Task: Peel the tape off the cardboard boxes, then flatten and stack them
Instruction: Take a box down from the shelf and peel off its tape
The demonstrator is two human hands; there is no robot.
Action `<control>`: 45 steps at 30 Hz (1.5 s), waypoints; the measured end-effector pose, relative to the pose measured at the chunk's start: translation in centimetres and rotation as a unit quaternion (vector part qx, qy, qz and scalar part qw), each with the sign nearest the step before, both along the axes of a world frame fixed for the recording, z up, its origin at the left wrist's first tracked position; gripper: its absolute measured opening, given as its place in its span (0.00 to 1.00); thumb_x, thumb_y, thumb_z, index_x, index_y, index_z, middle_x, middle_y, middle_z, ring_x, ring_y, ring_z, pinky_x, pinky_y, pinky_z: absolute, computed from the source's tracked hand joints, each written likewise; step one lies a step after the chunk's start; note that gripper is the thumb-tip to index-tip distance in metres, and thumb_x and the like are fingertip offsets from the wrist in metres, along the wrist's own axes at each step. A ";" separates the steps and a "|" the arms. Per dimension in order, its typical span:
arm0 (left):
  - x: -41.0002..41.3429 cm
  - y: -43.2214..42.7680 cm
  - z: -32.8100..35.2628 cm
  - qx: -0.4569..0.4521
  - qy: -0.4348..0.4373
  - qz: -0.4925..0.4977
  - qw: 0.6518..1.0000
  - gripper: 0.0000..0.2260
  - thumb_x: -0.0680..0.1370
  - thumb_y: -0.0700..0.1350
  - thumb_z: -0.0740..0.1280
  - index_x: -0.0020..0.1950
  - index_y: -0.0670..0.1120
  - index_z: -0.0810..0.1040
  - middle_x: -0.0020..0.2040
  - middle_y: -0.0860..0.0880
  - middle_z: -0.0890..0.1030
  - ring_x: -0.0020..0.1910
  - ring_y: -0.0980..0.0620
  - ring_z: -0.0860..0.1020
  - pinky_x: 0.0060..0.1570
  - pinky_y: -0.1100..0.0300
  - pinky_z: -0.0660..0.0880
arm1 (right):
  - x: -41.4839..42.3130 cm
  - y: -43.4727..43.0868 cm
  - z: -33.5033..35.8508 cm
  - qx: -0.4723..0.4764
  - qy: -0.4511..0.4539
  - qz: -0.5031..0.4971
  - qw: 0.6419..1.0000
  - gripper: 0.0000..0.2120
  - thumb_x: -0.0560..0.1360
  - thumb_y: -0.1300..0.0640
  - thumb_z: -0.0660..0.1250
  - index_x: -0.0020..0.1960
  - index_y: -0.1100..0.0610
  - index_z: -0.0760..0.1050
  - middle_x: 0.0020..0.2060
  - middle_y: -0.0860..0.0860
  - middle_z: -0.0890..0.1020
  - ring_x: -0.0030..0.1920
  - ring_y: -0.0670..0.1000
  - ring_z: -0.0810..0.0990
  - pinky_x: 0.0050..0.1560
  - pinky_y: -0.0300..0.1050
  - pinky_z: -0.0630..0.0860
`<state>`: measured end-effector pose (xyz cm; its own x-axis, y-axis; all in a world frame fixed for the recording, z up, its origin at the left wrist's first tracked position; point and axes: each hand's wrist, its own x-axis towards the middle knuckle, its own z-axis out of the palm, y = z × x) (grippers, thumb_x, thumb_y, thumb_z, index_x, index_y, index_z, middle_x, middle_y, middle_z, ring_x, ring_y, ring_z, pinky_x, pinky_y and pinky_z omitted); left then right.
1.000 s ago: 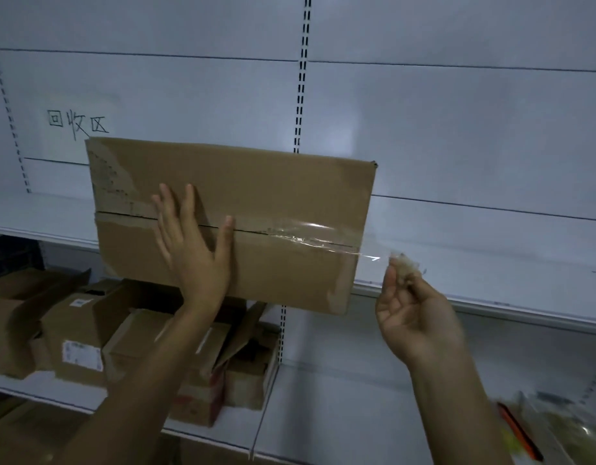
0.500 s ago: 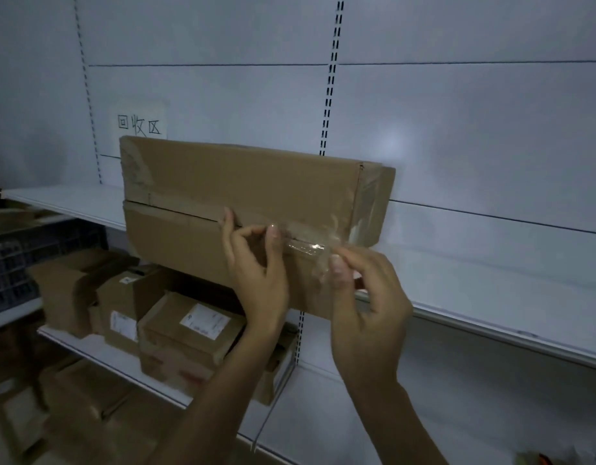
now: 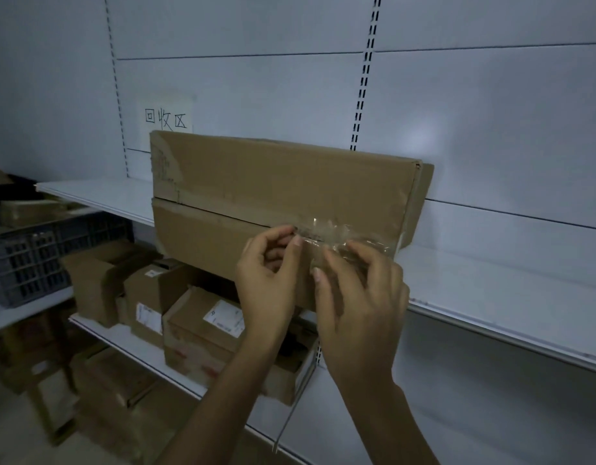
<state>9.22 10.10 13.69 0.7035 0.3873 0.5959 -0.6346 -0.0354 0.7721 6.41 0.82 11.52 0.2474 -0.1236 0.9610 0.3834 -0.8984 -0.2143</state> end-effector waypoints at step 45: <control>9.7 5.1 4.7 0.298 -0.312 0.197 0.880 0.17 0.78 0.51 0.61 0.65 0.48 0.75 0.63 0.48 0.77 0.67 0.49 0.68 0.71 0.44 0.52 | -0.6 3.2 2.8 0.767 -0.171 0.313 0.533 0.10 0.81 0.53 0.60 0.52 0.57 0.77 0.38 0.52 0.86 0.37 0.47 0.85 0.34 0.37 0.80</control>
<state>18.96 15.16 18.35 0.0484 0.0152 0.9987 -0.7763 -0.6286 0.0472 5.85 4.07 14.31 0.5445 -0.8252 -0.1505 0.7580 0.5609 -0.3329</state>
